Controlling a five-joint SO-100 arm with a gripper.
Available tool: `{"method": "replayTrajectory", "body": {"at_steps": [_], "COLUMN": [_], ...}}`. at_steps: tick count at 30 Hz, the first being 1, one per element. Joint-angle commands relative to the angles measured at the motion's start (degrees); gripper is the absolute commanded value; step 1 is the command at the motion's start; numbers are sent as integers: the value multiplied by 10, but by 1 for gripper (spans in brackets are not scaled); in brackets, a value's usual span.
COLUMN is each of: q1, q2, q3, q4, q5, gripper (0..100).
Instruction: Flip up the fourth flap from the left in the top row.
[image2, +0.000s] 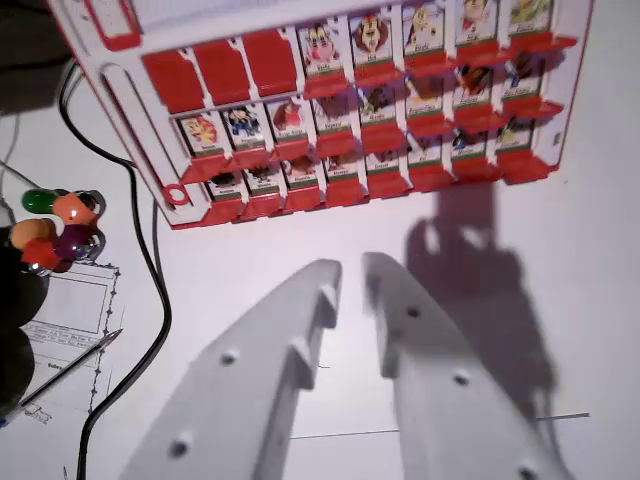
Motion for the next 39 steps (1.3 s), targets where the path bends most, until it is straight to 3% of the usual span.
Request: {"method": "replayTrajectory", "body": {"at_steps": [1, 11, 23, 39], "q1": [4, -14, -9, 6], "q2": [-55, -238, -422, -541], "q3": [-82, -221, -358, -432], "q4": [0, 0, -18, -95], "q5": [14, 53, 59, 59], "gripper": [2, 2, 2, 2]}}
